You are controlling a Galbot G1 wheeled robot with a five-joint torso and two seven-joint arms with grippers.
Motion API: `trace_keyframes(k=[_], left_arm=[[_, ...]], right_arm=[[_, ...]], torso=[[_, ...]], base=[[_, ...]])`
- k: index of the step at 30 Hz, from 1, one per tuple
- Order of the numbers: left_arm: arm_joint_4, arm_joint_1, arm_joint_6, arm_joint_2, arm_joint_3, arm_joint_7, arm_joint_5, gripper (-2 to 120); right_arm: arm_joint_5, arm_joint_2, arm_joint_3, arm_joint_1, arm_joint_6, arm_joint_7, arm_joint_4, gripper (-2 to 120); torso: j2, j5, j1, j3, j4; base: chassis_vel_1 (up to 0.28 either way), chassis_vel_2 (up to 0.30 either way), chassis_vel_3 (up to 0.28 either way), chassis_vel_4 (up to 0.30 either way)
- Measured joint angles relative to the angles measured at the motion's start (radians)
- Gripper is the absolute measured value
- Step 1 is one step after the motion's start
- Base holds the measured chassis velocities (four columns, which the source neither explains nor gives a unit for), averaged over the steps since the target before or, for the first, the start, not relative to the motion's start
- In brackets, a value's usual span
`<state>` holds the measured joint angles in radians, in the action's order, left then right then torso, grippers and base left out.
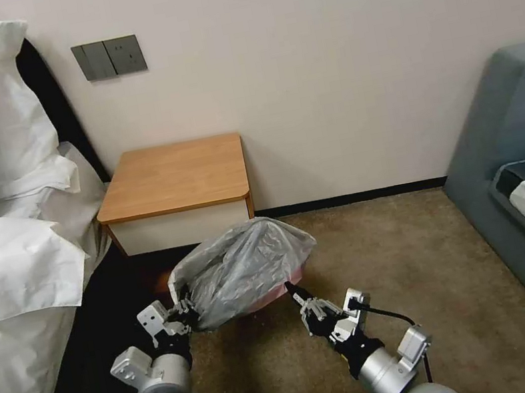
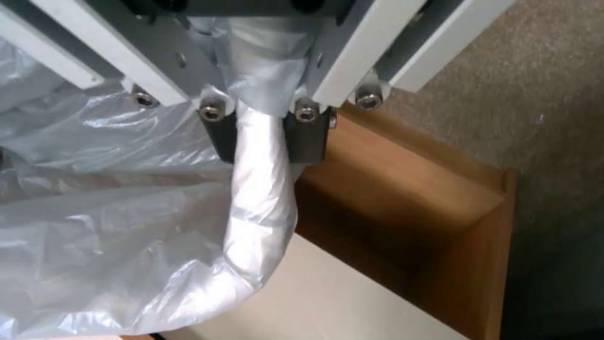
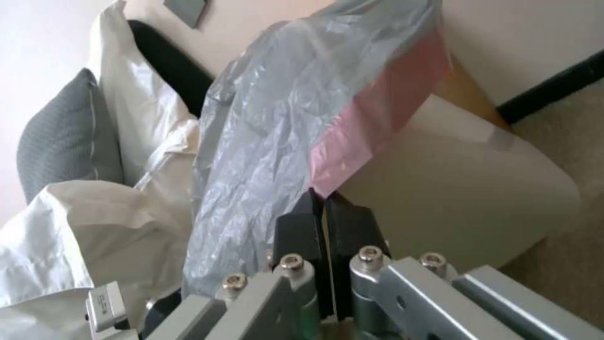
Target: Pick up the garbage bag from the table and place it over the trash can.
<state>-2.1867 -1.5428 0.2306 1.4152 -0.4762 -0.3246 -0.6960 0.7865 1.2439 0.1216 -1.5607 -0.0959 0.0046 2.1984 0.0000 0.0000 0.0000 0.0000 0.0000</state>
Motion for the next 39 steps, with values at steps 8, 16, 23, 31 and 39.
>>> trace_keyframes(k=[8, 16, 23, 31, 39], left_arm=[[-0.005, -0.003, 0.0, 0.0, 0.001, 0.001, 0.005, 3], [-0.004, -0.004, 0.0, -0.001, -0.003, 0.001, 0.007, 3], [-0.001, -0.005, 0.0, 0.0, -0.002, 0.001, 0.007, 3], [-0.001, -0.008, -0.001, 0.001, 0.002, 0.002, 0.007, 3], [-0.005, -0.009, -0.001, 0.003, 0.004, 0.002, 0.006, 3]], right_arm=[[-0.01, -0.004, 0.018, 0.013, -0.003, -0.006, -0.009, 19], [-0.001, -0.002, 0.037, 0.005, 0.004, -0.015, -0.002, 47], [0.045, 0.023, 0.081, 0.026, 0.007, -0.014, -0.007, 69], [0.113, 0.061, 0.109, 0.07, 0.016, -0.016, -0.032, 73], [0.117, 0.075, 0.098, 0.086, 0.019, -0.018, -0.056, 45]], torso=[[0.0, 0.0, 0.0, 0.0, 0.0001], [0.0, 0.0, 0.0, 0.0, 0.0], [0.0, 0.0, 0.0, 0.0, 0.0], [0.0, 0.0, 0.0, 0.0, 0.0], [0.0, 0.0, 0.0, 0.0, 0.0]], base=[[0.0, 0.0, 0.0, 0.0], [0.0, 0.0, 0.0, 0.0], [0.0, 0.0, 0.0, 0.0], [0.0, 0.0, 0.0, 0.0], [0.0, 0.0, 0.0, 0.0]])
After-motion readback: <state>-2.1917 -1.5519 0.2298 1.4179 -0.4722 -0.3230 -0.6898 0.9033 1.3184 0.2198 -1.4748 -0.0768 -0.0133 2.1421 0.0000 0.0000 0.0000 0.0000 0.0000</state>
